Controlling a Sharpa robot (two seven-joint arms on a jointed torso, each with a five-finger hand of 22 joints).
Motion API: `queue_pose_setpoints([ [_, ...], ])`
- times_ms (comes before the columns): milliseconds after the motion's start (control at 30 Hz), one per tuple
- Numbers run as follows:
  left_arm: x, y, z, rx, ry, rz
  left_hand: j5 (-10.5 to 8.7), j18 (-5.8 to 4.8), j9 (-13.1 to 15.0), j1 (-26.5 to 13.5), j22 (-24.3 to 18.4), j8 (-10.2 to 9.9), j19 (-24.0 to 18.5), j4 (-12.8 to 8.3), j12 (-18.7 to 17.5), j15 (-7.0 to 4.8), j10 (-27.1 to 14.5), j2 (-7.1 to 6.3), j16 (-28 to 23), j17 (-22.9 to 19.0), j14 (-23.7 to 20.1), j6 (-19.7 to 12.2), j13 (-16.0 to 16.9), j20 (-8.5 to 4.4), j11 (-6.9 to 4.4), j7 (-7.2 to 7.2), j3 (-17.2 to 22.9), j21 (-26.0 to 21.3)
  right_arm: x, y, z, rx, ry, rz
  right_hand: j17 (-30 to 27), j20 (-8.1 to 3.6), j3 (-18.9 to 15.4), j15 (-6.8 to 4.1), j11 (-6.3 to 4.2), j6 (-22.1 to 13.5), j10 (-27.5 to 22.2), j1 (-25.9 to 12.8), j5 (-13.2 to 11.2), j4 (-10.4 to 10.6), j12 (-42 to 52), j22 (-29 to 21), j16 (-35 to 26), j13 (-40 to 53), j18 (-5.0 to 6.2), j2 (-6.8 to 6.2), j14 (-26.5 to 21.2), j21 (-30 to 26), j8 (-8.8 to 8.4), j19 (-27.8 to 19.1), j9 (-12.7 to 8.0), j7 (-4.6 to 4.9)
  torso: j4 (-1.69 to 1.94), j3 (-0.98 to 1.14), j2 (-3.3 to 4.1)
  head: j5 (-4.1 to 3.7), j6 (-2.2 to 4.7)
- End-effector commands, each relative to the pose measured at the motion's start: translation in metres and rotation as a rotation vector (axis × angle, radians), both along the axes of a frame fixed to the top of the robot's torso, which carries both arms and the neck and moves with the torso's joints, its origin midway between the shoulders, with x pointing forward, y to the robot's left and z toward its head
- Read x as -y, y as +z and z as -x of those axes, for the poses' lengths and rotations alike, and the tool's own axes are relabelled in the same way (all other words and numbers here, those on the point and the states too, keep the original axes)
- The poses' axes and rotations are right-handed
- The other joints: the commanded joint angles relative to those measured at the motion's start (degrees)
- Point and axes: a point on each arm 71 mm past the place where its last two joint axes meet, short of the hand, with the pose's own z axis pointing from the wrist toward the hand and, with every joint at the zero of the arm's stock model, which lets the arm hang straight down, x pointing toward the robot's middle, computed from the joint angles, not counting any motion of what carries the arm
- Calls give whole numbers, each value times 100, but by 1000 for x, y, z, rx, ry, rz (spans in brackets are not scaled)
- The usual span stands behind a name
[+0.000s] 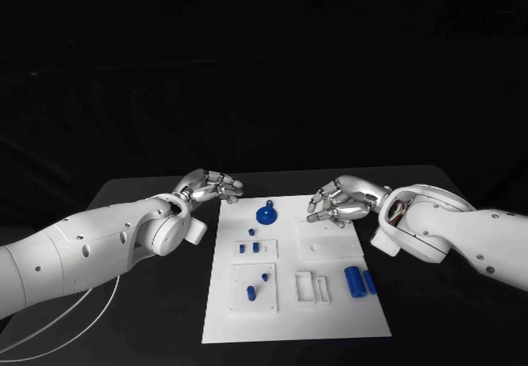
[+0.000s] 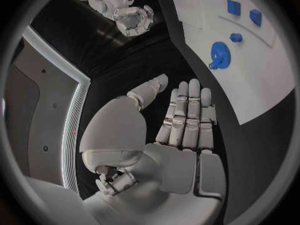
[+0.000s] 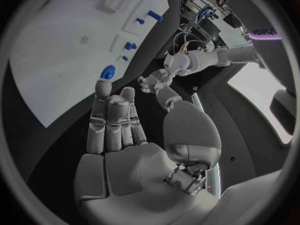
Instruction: Assemble the parts on the task board
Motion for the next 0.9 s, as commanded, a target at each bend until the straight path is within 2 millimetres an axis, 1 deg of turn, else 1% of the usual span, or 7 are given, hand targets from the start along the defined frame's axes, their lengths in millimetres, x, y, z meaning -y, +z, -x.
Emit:
queue_pose_setpoints([
  [33, 2, -3, 2, -2, -16, 28, 13, 27, -6, -33, 8, 37, -33, 6, 23, 23, -20, 49, -27, 11, 28, -50, -7, 18, 24, -10, -46, -40, 12, -16, 4, -183, -12, 117, 67, -16, 16, 6, 1, -39, -83, -53, -1, 48, 250, 53, 62, 224, -7, 47, 12, 27, -38, 58, 17, 2, -33, 1, -77, -86, -36],
  [133, 0, -7, 4, -16, -14, 28, -20, 26, -8, -66, 16, 37, -35, 15, 23, 24, -24, 46, -41, 28, 29, -54, -11, 19, 26, -7, -68, -45, 20, -18, 6, -159, -48, 123, 176, -55, 55, -5, -14, 4, -49, -85, 70, 104, 549, 92, 177, 487, -7, 86, 32, 92, -43, 141, 53, -15, -57, -4, -119, -128, -84],
  [200, -3, -7, 7, -21, -17, 29, -160, 30, -9, -101, 33, 42, -35, 16, 25, 23, -26, 42, -70, 63, 32, -56, -18, 18, 26, -8, -104, -56, 24, -21, 11, -177, -55, 151, 244, -91, 163, -23, -31, 58, -18, 12, 498, 74, 698, 114, 249, 620, -7, 126, 42, 139, -24, 186, 89, -38, -79, -14, -147, -166, -94],
  [300, -5, -6, 10, -22, -20, 31, -198, 29, -11, -216, 56, 46, -40, 18, 27, 25, -28, 14, -103, 109, 37, -63, -26, 19, 26, -7, -240, -69, 32, -26, 16, -212, -74, 186, 317, -108, 255, -35, -40, 85, 9, 12, 635, 99, 847, 125, 328, 766, -7, 113, 50, 201, -24, 235, 125, -41, -109, -24, -176, -181, -117],
  [633, -5, -2, 23, -24, -46, 46, -218, 43, -17, -596, 93, 54, -46, -23, 27, 25, -39, -106, -199, 224, 41, -82, -49, 18, 26, -7, -789, -130, 65, -45, 29, -360, -122, 273, 408, -122, 275, -25, -32, 56, -14, -250, 481, 317, 940, 126, 398, 916, -7, 95, 33, 277, -72, 241, 170, -32, -149, -67, -349, -252, -283],
  [833, -4, -1, 29, -27, -56, 61, -308, 55, -26, -750, 94, 54, -34, 8, 28, 23, -36, -118, -253, 274, 50, -84, -60, 18, 22, -9, -958, -173, 77, -48, 36, -404, -187, 415, 487, -158, 179, -120, -141, 346, -8, -611, -91, 602, 969, 123, 447, 1008, -10, 133, 14, 351, 119, 229, 387, -142, -180, -94, -418, -246, -375],
  [900, -4, -1, 30, -33, -58, 66, -363, 64, -29, -920, 88, 54, -37, 57, 29, 17, -35, -118, -273, 291, 53, -83, -64, 13, 18, -17, -1066, -200, 77, -51, 41, -463, -175, 462, 488, -158, 177, -121, -141, 348, -7, -618, -101, 608, 969, 122, 448, 1009, -10, 134, 14, 352, 121, 229, 390, -143, -184, -96, -424, -247, -388],
])
